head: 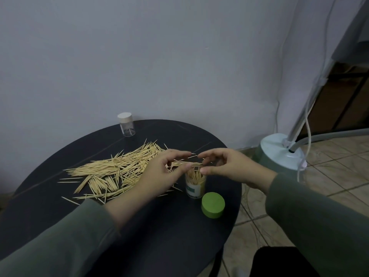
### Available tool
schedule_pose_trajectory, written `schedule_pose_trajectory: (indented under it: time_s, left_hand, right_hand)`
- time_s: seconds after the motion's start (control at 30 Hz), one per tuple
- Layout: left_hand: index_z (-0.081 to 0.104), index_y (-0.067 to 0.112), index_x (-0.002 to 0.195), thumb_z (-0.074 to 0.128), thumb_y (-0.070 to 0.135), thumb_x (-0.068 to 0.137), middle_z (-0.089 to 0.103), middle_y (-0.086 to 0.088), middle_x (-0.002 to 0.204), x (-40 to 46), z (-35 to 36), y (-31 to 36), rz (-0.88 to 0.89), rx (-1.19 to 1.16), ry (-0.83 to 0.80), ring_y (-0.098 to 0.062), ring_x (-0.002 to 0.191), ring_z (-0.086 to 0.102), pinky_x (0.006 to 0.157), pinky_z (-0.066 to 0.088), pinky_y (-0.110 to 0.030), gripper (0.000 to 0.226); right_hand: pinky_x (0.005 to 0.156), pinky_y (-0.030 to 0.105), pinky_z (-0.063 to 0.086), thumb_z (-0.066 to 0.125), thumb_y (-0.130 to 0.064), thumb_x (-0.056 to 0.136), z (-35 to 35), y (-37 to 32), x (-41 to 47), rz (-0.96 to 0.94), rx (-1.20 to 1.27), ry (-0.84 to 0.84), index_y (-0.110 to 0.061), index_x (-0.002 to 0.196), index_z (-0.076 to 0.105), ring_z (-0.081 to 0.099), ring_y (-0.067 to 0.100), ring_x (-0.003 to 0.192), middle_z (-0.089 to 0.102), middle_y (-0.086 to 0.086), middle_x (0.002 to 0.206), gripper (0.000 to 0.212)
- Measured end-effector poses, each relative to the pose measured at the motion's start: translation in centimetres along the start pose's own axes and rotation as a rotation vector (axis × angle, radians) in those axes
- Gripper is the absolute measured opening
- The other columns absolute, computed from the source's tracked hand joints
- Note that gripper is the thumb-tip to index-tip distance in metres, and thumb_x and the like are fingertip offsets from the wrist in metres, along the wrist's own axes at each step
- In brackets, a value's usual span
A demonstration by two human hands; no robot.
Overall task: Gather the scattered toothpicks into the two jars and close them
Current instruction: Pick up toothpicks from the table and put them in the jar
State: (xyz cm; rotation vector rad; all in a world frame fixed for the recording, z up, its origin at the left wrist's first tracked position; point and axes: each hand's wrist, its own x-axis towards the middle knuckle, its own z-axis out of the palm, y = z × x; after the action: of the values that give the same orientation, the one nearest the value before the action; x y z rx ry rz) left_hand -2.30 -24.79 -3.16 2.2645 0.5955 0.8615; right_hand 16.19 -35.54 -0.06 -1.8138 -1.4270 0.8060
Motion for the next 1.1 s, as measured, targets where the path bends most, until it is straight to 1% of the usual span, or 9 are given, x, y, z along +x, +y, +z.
schedule_pose_trajectory:
  time_s: [0.17, 0.27, 0.33, 0.5, 0.63, 0.7, 0.8, 0.87, 1.1]
  left_hand:
    - [0.05, 0.023, 0.139, 0.037, 0.054, 0.095, 0.057, 0.012, 0.134, -0.3, -0.4, -0.9, 0.39, 0.53, -0.11, -0.014, 0.112, 0.05, 0.09, 0.041, -0.028, 0.055]
    - [0.055, 0.022, 0.135, 0.032, 0.053, 0.098, 0.054, 0.009, 0.139, -0.8, 0.0, -1.0, 0.475, 0.674, -0.138, -0.022, 0.12, 0.052, 0.09, 0.043, -0.04, 0.054]
    - [0.057, 0.023, 0.132, 0.03, 0.053, 0.098, 0.054, 0.009, 0.138, -1.1, 0.2, -1.0, 0.445, 0.682, -0.123, -0.021, 0.123, 0.05, 0.091, 0.042, -0.042, 0.053]
    - [0.064, 0.022, 0.125, 0.019, 0.055, 0.1, 0.057, 0.007, 0.135, -1.4, 0.4, -0.6, 0.287, 0.615, -0.044, -0.022, 0.127, 0.048, 0.093, 0.04, -0.047, 0.061]
    - [0.067, 0.031, 0.12, 0.023, 0.055, 0.099, 0.054, 0.009, 0.139, -1.4, 0.2, -0.9, 0.371, 0.66, -0.111, -0.024, 0.128, 0.046, 0.094, 0.037, -0.046, 0.054]
    - [0.065, 0.032, 0.123, 0.024, 0.055, 0.099, 0.051, 0.009, 0.142, -1.1, -0.4, -0.9, 0.391, 0.635, -0.137, -0.022, 0.128, 0.045, 0.094, 0.035, -0.042, 0.054]
    - [0.057, 0.031, 0.132, 0.025, 0.055, 0.098, 0.047, 0.013, 0.143, -0.6, -1.8, -0.7, 0.333, 0.494, -0.138, -0.011, 0.128, 0.038, 0.097, 0.033, -0.035, 0.052]
    - [0.057, 0.03, 0.131, 0.028, 0.055, 0.096, 0.05, 0.015, 0.138, -0.3, -3.1, -0.9, 0.248, 0.412, -0.134, -0.003, 0.124, 0.037, 0.101, 0.034, -0.032, 0.052]
    - [0.063, 0.042, 0.093, 0.058, 0.05, 0.087, 0.055, 0.022, 0.098, -2.0, -8.7, -1.9, -0.002, 0.461, -0.353, 0.006, 0.094, 0.052, 0.083, 0.042, -0.019, 0.011]
  right_hand:
    - [0.058, 0.008, 0.034, 0.083, -0.044, 0.067, 0.1, 0.2, 0.1, -0.002, -0.26, -0.125, -0.031, 0.135, 0.051, 0.047, -0.026, 0.06, 0.063, -0.022, 0.107, 0.077]
    - [0.052, 0.001, 0.035, 0.081, -0.038, 0.074, 0.1, -0.2, 0.0, -0.056, -0.314, -0.125, -0.028, 0.124, 0.062, 0.045, -0.027, 0.056, 0.057, -0.038, 0.066, 0.054]
    - [0.051, 0.0, 0.034, 0.08, -0.038, 0.075, 0.0, -0.6, 0.0, -0.053, -0.316, -0.13, -0.028, 0.117, 0.065, 0.045, -0.026, 0.054, 0.053, -0.038, 0.054, 0.045]
    - [0.05, 0.005, 0.035, 0.081, -0.048, 0.07, 0.1, -0.6, 0.8, -0.028, -0.387, -0.138, -0.031, 0.119, 0.062, 0.045, -0.028, 0.061, 0.061, -0.022, 0.099, 0.055]
    - [0.051, 0.004, 0.037, 0.08, -0.047, 0.072, 0.2, -0.8, 1.3, -0.025, -0.399, -0.162, -0.032, 0.114, 0.063, 0.046, -0.026, 0.062, 0.063, -0.018, 0.103, 0.048]
    - [0.062, 0.008, 0.039, 0.081, -0.048, 0.07, 0.3, -1.2, 1.3, -0.015, -0.436, -0.188, -0.033, 0.12, 0.06, 0.051, -0.017, 0.073, 0.062, -0.017, 0.111, 0.056]
    - [0.105, 0.038, 0.037, 0.081, -0.051, 0.066, 0.1, -2.3, 1.5, -0.002, -0.605, -0.191, -0.036, 0.139, 0.042, 0.047, 0.005, 0.116, 0.051, -0.012, 0.134, 0.084]
    - [0.111, 0.047, 0.03, 0.079, -0.053, 0.068, 0.0, -3.3, 1.5, -0.059, -0.659, -0.15, -0.039, 0.143, 0.033, 0.039, 0.015, 0.129, 0.045, -0.009, 0.138, 0.088]
    - [0.102, 0.042, 0.028, 0.061, -0.058, 0.084, 5.8, -7.6, 0.9, -0.354, -0.879, 0.025, -0.038, 0.126, 0.055, 0.047, 0.013, 0.117, 0.058, -0.012, 0.122, 0.046]
